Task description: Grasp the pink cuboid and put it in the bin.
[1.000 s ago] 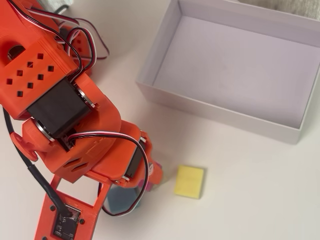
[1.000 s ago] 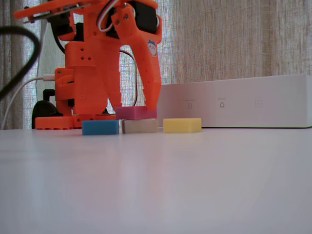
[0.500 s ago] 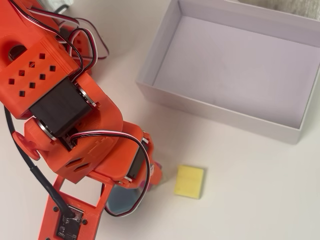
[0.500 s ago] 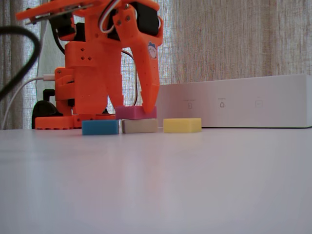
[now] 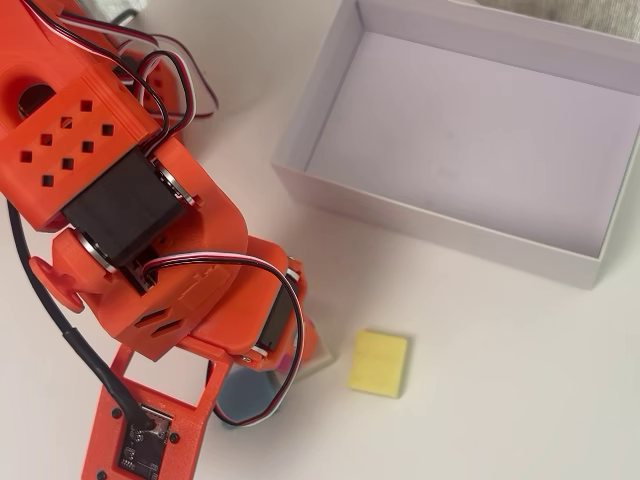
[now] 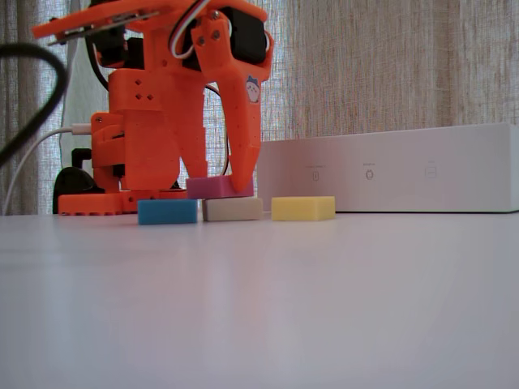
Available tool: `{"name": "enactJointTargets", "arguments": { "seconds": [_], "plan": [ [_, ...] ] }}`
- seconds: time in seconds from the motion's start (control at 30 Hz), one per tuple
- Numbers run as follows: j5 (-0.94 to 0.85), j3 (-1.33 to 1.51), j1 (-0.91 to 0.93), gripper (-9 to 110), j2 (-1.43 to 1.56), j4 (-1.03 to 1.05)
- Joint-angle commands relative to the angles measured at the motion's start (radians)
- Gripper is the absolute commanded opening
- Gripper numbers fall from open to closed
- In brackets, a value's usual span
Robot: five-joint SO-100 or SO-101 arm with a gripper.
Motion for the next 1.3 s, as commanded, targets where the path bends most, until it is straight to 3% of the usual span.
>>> {"name": "enactJointTargets", "arguments": {
  "seconds": [0.0, 0.2, 0.37, 0.53, 0.63, 0.8, 1.07, 1.17, 1.27],
  "plan": [
    [0.005, 0.0, -0.002, -8, 0.032, -0.011],
    [0.009, -0.035, 0.006, -8, 0.08, 0.049],
    [0.101, -0.334, -0.038, -8, 0.158, 0.261],
    [0.144, -0.805, -0.247, -8, 0.167, 0.459],
    [0.146, -0.911, -0.437, -8, 0.176, 0.459],
    [0.133, -0.661, -0.666, -8, 0.238, 0.336],
    [0.038, -0.032, -0.698, -8, 0.339, 0.043],
    [0.034, 0.092, -0.692, 2, 0.353, -0.046],
    [0.035, 0.127, -0.698, 27, 0.356, -0.066]
  ]
}}
